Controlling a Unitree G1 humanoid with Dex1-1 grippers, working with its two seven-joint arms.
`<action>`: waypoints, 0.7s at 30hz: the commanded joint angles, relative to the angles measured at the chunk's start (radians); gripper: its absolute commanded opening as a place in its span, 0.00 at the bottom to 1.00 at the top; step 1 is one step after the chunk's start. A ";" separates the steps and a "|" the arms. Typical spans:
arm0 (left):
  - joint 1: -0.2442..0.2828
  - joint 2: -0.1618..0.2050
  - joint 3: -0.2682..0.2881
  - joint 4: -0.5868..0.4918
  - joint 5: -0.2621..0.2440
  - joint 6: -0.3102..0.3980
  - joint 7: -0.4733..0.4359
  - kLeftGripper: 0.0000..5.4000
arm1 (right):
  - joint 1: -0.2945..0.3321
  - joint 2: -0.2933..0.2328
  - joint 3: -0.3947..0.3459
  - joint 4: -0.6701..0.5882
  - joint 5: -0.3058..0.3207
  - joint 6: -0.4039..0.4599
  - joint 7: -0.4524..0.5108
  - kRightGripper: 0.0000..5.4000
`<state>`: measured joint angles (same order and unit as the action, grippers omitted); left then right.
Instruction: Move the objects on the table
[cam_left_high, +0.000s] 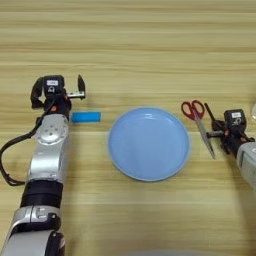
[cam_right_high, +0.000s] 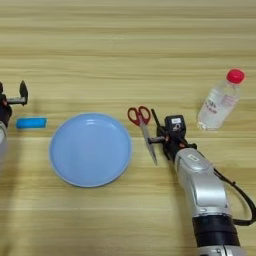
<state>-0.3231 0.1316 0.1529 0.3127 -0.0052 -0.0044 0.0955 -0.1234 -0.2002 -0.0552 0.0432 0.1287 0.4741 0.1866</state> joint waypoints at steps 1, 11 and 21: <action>0.007 -0.003 -0.002 -0.006 0.004 0.016 0.005 1.00 | 0.029 0.004 0.000 -0.059 0.009 0.030 0.002 0.06; 0.007 -0.008 -0.006 -0.011 0.007 0.017 0.010 1.00 | 0.040 0.008 0.003 -0.156 0.026 0.058 0.013 0.06; 0.008 -0.009 -0.006 -0.012 0.006 0.017 0.011 1.00 | 0.053 0.024 0.033 -0.259 0.031 0.080 0.018 0.06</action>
<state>-0.3229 0.1274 0.1509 0.3121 -0.0049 -0.0043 0.1009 -0.0819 -0.1887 -0.0459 -0.1709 0.1494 0.5258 0.2019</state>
